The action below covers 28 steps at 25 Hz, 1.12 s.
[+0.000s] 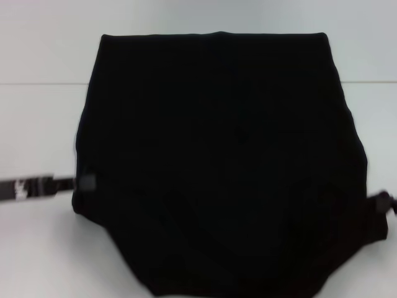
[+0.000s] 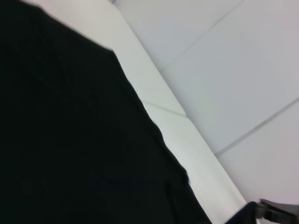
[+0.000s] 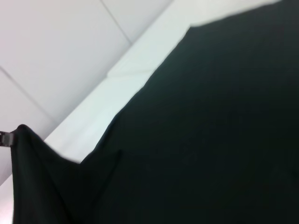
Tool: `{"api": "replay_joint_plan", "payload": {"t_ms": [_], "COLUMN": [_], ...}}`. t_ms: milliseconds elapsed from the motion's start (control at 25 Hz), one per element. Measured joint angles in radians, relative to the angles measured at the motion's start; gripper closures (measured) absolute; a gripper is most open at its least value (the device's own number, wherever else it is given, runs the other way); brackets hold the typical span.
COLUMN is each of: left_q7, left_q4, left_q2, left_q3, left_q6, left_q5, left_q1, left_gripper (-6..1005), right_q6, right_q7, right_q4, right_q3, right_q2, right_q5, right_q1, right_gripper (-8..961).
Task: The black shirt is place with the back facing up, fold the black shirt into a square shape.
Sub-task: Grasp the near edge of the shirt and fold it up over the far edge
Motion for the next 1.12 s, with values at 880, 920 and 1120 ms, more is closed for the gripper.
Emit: {"api": "replay_joint_plan", "payload": {"t_ms": [880, 920, 1120], "left_q7": [0.061, 0.070, 0.105], "left_q4": [-0.275, -0.279, -0.286], "left_q2": [0.040, 0.036, 0.018], "left_q3": [0.023, 0.023, 0.040], "left_q6": [-0.846, -0.872, -0.979], "left_q5": [-0.156, -0.156, -0.158], "left_q1": [-0.205, -0.211, -0.238], "left_gripper": [930, 930, 930], "right_q6": [0.810, 0.838, 0.993], "right_q7": [0.020, 0.020, 0.024], "right_q4": [0.232, 0.240, 0.285], "right_q3": [-0.007, -0.009, -0.020], "right_q2": [0.065, 0.067, 0.074], "right_q5": [0.026, 0.026, 0.026], "right_q1": [0.366, 0.377, 0.432], "right_gripper": [918, 918, 918]}}
